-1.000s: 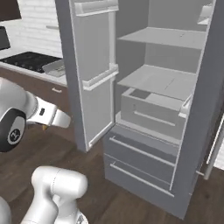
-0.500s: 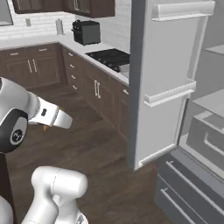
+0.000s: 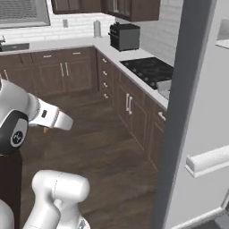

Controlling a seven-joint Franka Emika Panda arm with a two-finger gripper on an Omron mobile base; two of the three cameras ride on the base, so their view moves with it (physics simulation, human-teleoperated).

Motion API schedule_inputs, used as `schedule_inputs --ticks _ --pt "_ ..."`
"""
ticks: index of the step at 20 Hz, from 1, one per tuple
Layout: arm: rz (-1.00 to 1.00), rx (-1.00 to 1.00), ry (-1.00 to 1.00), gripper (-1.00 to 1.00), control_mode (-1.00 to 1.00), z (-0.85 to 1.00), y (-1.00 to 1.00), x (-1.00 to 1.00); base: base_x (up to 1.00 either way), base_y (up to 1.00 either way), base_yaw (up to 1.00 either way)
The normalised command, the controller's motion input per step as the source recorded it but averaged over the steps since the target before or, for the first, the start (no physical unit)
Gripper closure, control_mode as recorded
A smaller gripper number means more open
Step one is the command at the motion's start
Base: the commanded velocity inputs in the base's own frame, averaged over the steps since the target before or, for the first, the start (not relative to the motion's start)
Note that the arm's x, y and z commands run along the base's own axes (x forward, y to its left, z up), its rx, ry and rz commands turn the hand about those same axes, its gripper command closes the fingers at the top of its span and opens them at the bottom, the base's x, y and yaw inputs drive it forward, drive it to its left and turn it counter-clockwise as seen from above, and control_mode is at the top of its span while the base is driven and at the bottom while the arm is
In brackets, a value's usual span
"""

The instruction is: Place one sweet potato and one fish in each tupperware on the nearby counter, to pack two identical lunches.

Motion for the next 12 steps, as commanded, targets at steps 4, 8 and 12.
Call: schedule_inputs --ticks 4,8,12 --pt "0.00 0.00 0.00 1.00 1.00 0.00 0.00 0.00 1.00 0.00 0.01" --pt "0.00 0.00 0.00 1.00 1.00 0.00 0.00 0.00 1.00 0.01 -0.43" --pt "0.00 0.00 0.00 1.00 1.00 0.00 0.00 0.00 0.90 0.07 -0.63"
